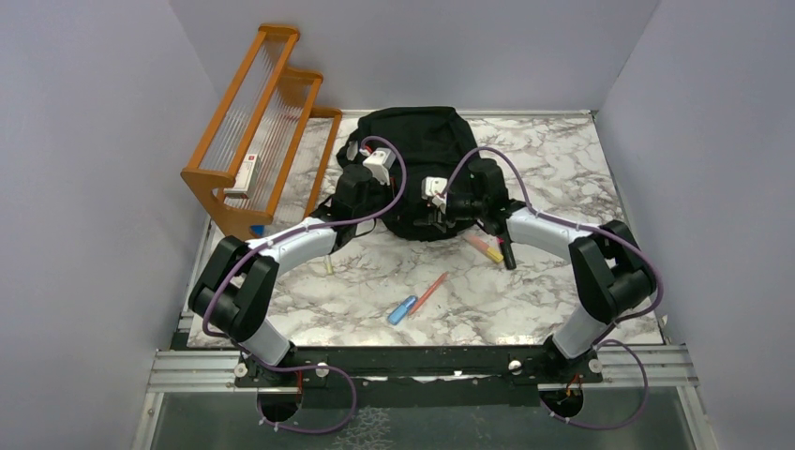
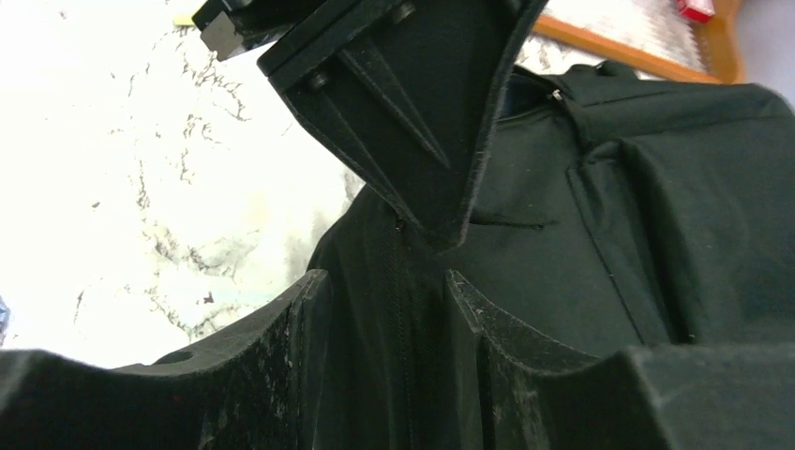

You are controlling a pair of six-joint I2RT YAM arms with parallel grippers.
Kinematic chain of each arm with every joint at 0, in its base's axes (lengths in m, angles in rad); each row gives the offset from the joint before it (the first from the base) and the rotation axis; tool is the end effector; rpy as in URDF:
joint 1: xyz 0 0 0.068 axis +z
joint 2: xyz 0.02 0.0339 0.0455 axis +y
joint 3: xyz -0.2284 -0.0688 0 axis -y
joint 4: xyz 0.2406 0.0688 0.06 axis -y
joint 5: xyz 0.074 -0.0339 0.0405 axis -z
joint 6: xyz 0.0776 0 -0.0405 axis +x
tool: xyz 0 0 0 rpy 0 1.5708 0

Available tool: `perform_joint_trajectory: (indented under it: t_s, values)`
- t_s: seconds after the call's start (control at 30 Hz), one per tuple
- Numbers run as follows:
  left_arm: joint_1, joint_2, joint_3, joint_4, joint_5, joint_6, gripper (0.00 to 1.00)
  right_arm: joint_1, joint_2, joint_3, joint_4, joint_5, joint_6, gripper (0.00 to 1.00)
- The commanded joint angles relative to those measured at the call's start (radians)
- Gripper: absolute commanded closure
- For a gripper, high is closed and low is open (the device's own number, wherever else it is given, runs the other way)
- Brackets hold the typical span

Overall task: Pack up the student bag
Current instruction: Zip the student bag at the center of the board.

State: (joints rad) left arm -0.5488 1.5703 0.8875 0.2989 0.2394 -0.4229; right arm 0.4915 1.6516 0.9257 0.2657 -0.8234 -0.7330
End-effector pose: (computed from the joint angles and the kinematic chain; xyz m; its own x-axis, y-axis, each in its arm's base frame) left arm 0.3171 -0.2155 0.1807 -0.5764 -0.1149 -0.8091 0.5020 0.7314 -0.4615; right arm 0.3009 0.2256 0.1700 0.3113 -0.3492 -0.8838 -0.9310 0.0746 -0.3574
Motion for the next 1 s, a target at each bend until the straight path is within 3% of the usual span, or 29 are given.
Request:
perform_joint_trajectory:
  t_s: [0.0, 0.1, 0.3, 0.53, 0.97]
  values:
    - [0.006, -0.011, 0.025, 0.062, 0.039, -0.002, 1.00, 0.019, 0.042, 0.061, -0.120, -0.020, -0.027, 0.52]
    - [0.010, -0.008, 0.028, 0.062, 0.028, -0.003, 1.00, 0.025, 0.042, 0.054, -0.113, 0.012, -0.016, 0.63]
    - [0.043, 0.006, 0.041, 0.062, 0.017, -0.010, 1.00, 0.025, 0.013, 0.030, -0.122, 0.043, 0.002, 0.98]
    - [0.121, 0.008, 0.051, 0.061, 0.004, -0.022, 1.00, 0.024, -0.029, 0.014, -0.178, 0.082, 0.036, 0.99]
    - [0.256, 0.053, 0.116, -0.008, -0.061, 0.095, 1.00, 0.024, -0.183, -0.045, -0.262, 0.182, 0.064, 0.99]
